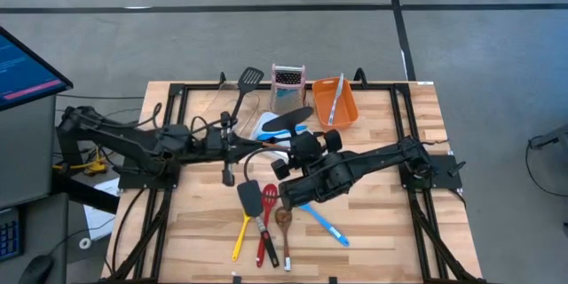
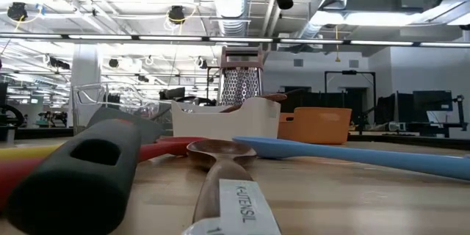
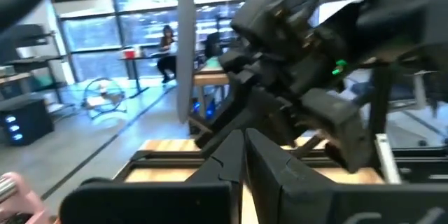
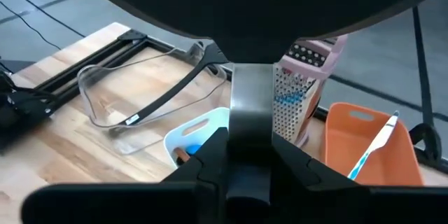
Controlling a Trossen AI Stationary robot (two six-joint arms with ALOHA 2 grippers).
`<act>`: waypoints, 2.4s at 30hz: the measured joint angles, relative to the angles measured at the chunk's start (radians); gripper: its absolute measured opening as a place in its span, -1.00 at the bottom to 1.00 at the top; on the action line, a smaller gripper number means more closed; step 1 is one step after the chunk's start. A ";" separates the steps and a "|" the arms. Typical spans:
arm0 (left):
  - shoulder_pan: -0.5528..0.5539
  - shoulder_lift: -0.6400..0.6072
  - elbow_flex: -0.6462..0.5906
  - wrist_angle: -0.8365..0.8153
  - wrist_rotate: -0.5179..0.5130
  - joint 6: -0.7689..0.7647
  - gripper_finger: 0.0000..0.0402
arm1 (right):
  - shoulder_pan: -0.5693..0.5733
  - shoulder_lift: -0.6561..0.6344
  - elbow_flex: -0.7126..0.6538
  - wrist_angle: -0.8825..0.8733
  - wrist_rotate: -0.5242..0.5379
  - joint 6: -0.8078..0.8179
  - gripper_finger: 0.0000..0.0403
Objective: Pick & Place Kitchen Items
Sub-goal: Put the black turner spatula into the transparent bin
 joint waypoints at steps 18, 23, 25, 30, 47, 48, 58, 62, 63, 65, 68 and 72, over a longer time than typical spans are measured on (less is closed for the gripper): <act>0.034 0.031 0.000 0.112 -0.105 0.001 -0.64 | 0.000 0.008 0.000 0.003 0.054 -0.048 -0.70; 0.035 0.053 0.000 0.119 -0.093 0.000 -0.33 | 0.000 0.007 0.000 0.004 0.054 -0.052 -0.70; 0.035 0.077 0.000 0.139 -0.090 0.000 -0.23 | 0.000 0.007 0.000 0.005 0.054 -0.052 -0.70; 0.035 0.161 0.000 0.275 -0.083 -0.006 -0.05 | 0.000 0.007 0.000 0.007 0.054 -0.054 -0.70; 0.073 0.176 0.000 0.404 -0.069 -0.007 -0.07 | 0.003 0.007 0.000 -0.007 0.023 -0.159 -0.70; 0.079 0.177 0.000 0.402 -0.069 -0.007 -0.07 | 0.003 0.007 0.000 -0.006 0.023 -0.159 -0.70; 0.137 0.196 0.000 0.406 -0.013 -0.095 -0.23 | 0.000 0.006 0.000 0.095 0.023 -0.258 -0.70; 0.142 0.196 0.000 0.407 0.000 -0.096 -0.38 | -0.010 0.006 0.000 0.100 0.020 -0.262 -0.70; 0.142 0.195 0.000 0.408 0.000 -0.096 -0.43 | -0.011 0.006 0.000 0.100 0.020 -0.263 -0.70; 0.142 0.195 0.000 0.411 0.002 -0.096 -0.54 | -0.010 0.006 0.000 0.102 0.020 -0.263 -0.70; 0.142 0.194 0.000 0.412 0.003 -0.096 -0.78 | -0.011 0.006 0.000 0.103 0.019 -0.262 -0.70; 0.142 0.193 -0.001 0.411 -0.002 -0.093 -0.96 | -0.010 0.004 0.001 0.102 0.015 -0.259 -0.70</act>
